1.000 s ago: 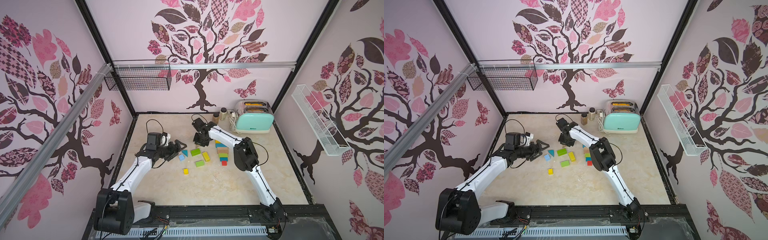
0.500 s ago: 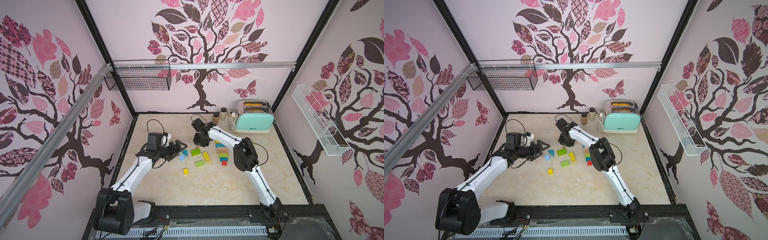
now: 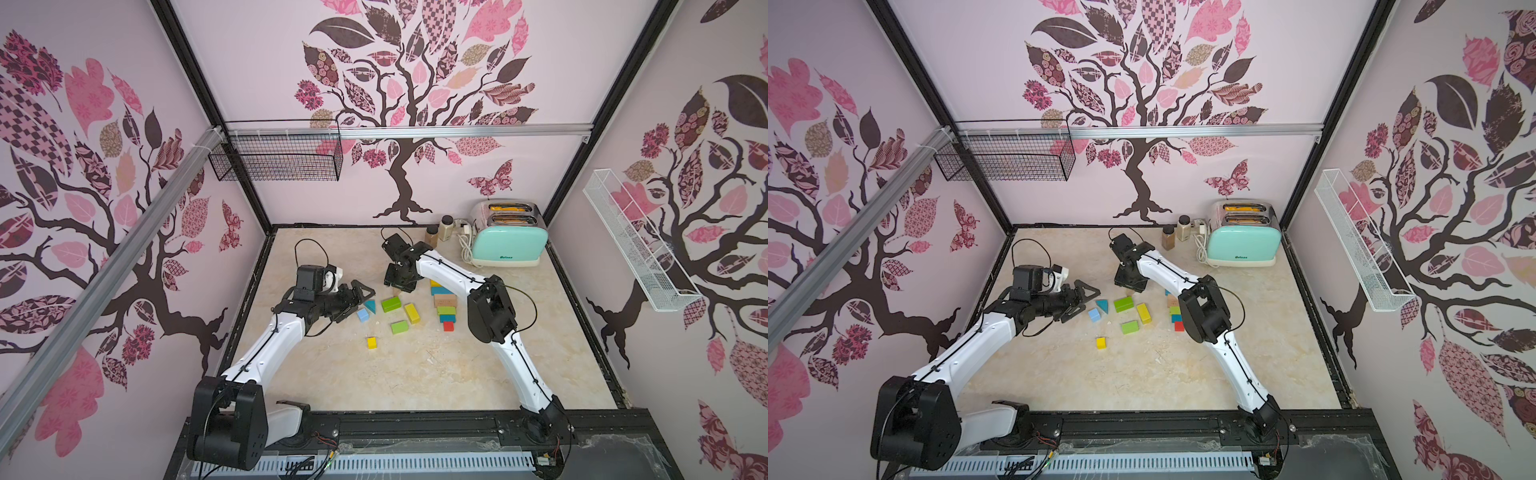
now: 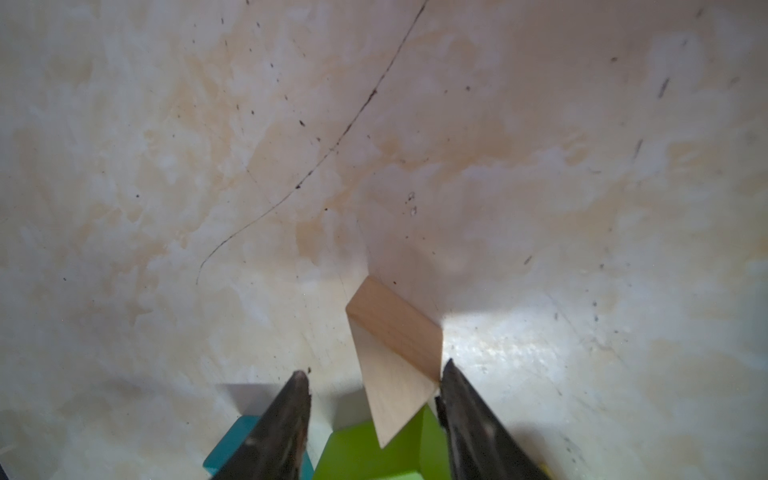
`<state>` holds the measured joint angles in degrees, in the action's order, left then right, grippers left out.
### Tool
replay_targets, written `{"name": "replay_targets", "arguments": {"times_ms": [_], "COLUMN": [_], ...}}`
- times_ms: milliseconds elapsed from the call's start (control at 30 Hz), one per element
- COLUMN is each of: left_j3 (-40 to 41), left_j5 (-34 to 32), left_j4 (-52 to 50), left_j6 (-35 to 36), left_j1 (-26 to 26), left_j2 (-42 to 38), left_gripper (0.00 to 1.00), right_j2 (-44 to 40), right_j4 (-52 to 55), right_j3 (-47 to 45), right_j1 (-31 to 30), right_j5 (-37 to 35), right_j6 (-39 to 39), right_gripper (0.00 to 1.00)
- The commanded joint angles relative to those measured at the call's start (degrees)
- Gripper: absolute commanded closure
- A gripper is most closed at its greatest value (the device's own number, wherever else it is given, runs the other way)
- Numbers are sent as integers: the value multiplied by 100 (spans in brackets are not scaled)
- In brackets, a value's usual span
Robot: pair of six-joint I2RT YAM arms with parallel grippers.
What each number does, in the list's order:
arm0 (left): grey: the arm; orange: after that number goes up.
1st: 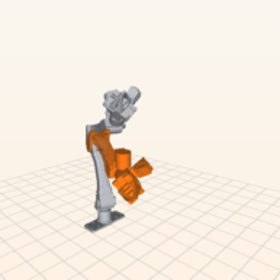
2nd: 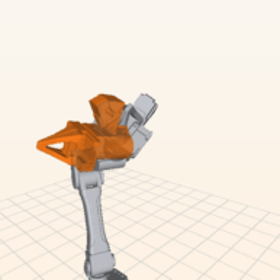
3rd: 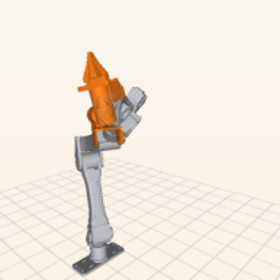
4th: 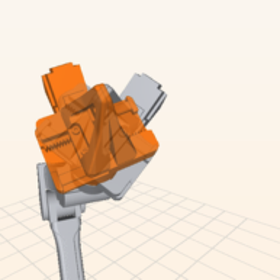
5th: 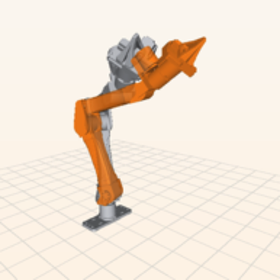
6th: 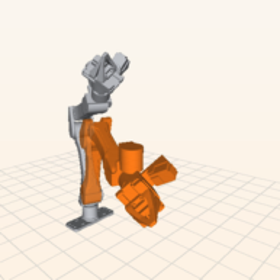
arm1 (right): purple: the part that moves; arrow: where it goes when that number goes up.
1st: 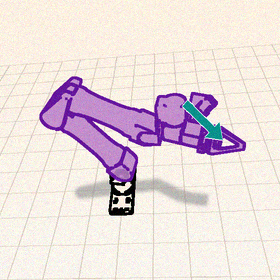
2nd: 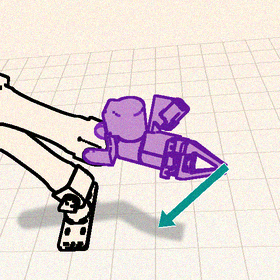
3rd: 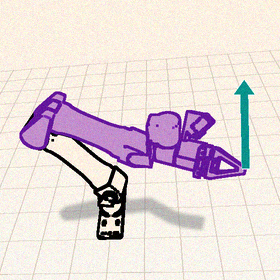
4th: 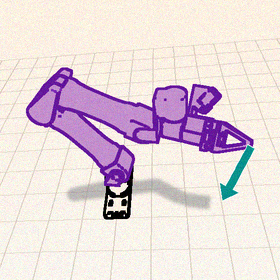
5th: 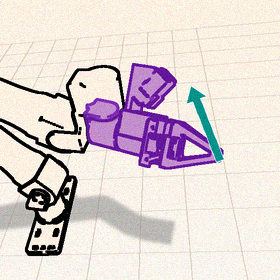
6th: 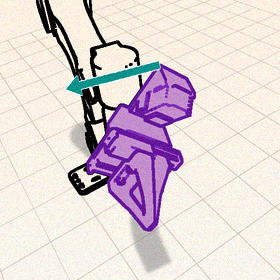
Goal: Assemble a carrot with building blocks
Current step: Assemble the building block at the center of the board.
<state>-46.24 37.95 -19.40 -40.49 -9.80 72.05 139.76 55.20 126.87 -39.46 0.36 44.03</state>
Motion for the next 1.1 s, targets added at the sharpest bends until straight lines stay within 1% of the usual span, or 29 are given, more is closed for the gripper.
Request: {"name": "replay_targets", "arguments": {"times_ms": [0, 100, 167, 267, 367, 400, 500, 600, 633, 667, 700, 800, 833, 933, 967, 1067], "left_j3": [-31, -132, -206, -375, -604, -662, -869, -1055, -1109, -1171, -1245, -1387, -1402, -1523, -1574, -1655], "left_j5": [-149, -308, -432, -621, -788, -846, -1155, -1419, -1442, -1461, -1490, -1602, -1623, -1689, -1705, -1809], "left_j4": [-85, -309, -426, -618, -836, -866, -974, -1013, -998, -970, -968, -909, -841, -787, -788, -764], "left_j6": [72, 142, 185, 301, 414, 422, 454, 466, 467, 462, 470, 423, 378, 374, 380, 382], "left_j1": [-22, -22, -23, -23, -31, -30, -48, -83, -109, -158, -215, -338, -338, -338, -338, -341], "left_j2": [75, 231, 323, 559, 890, 990, 1350, 1679, 1773, 1894, 2012, 2303, 2383, 2663, 2742, 2936], "left_gripper": [7, 9, 11, 16, 25, 31, 44, 53, 55, 56, 58, 60, 61, 70, 73, 78], "right_j2": [-471, -861, -1108, -1476, -1827, -1994, -2622, -3221, -3346, -3443, -3529, -3816, -3891, -3998, -4018, -4075], "right_j4": [140, 114, 148, 236, 487, 585, 451, 249, 252, 292, 340, 268, 255, 291, 298, 342], "right_j3": [39, -208, -351, -558, -708, -813, -1447, -2095, -2229, -2330, -2402, -2673, -2725, -2768, -2783, -2802], "right_j1": [-26, -19, -26, -43, -74, -82, -105, -126, -129, -124, -125, -125, -124, -124, -125, -128], "right_j5": [-302, -402, -339, -196, -133, -141, -191, -315, -360, -402, -434, -508, -513, -566, -572, -616], "right_j6": [-252, -544, -742, -1113, -1588, -1693, -1926, -2047, -2052, -2073, -2086, -2094, -2098, -2134, -2153, -2201], "right_gripper": [45, 42, 42, 41, 41, 41, 40, 40, 36, 26, 23, 21, 13, 3, 1, 1]}}
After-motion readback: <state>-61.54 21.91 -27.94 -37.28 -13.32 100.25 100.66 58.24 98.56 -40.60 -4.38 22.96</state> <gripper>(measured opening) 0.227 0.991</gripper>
